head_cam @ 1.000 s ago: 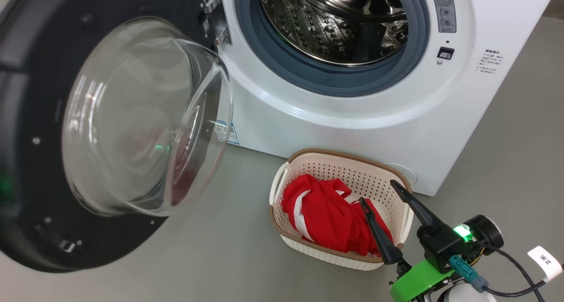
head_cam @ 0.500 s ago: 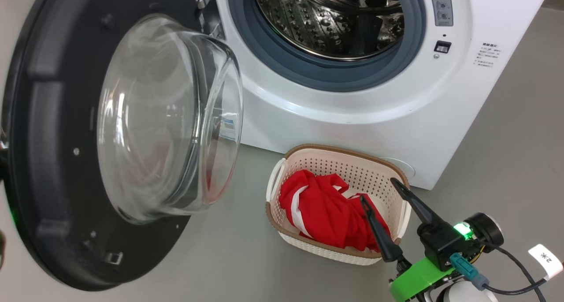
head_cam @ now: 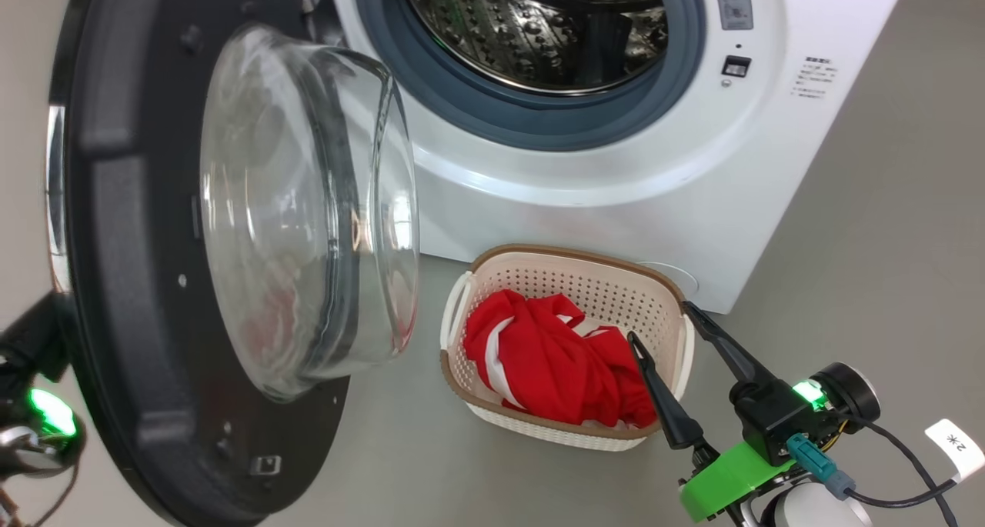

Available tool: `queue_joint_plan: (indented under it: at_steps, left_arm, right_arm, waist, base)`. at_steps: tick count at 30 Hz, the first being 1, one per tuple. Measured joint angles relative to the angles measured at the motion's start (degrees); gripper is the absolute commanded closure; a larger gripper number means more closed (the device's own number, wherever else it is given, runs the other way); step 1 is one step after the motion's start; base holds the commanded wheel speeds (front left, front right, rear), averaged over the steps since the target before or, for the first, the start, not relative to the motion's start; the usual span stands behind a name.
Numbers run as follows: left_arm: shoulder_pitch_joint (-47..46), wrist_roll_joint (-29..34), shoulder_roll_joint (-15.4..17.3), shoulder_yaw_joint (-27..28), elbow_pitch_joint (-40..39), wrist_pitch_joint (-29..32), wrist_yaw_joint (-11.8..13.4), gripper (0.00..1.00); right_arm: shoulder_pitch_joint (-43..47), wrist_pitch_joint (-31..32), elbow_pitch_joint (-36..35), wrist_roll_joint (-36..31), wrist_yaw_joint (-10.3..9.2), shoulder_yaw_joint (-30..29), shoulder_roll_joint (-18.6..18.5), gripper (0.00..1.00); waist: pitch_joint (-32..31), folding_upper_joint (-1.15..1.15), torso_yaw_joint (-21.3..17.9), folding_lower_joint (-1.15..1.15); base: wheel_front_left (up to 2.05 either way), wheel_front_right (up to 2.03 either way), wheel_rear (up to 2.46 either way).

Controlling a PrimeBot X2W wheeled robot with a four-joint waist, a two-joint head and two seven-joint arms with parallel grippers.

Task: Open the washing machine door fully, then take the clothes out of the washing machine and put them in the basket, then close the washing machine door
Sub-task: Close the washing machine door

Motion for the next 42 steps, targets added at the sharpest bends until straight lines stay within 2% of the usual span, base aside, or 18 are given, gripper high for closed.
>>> queue_joint_plan:
  at_steps: [16,29,42]
  left_arm:
    - [5.54,-6.49,0.08,-7.30,-6.25,-5.20,2.92,1.00]
    - [8.57,-9.78,0.10,-11.32,-10.05,-6.75,3.38,1.00]
    - [11.04,-10.81,0.11,-13.43,-10.49,-8.25,3.33,1.00]
  right_arm:
    - [-0.34,0.00,-0.34,1.20,0.00,-0.18,-0.01,0.00]
    - [-0.89,0.00,-0.60,1.54,0.00,-0.20,-0.02,0.00]
    - [-0.85,0.00,-0.64,1.97,0.00,-0.08,-0.02,0.00]
  waist:
    - [0.72,0.00,-3.66,0.00]
    - [0.73,0.00,-7.23,0.00]
    - [-0.39,0.00,-9.94,0.00]
  base:
    - [0.00,0.00,0.00]
    - [0.00,0.00,0.00]
    - [0.00,0.00,0.00]
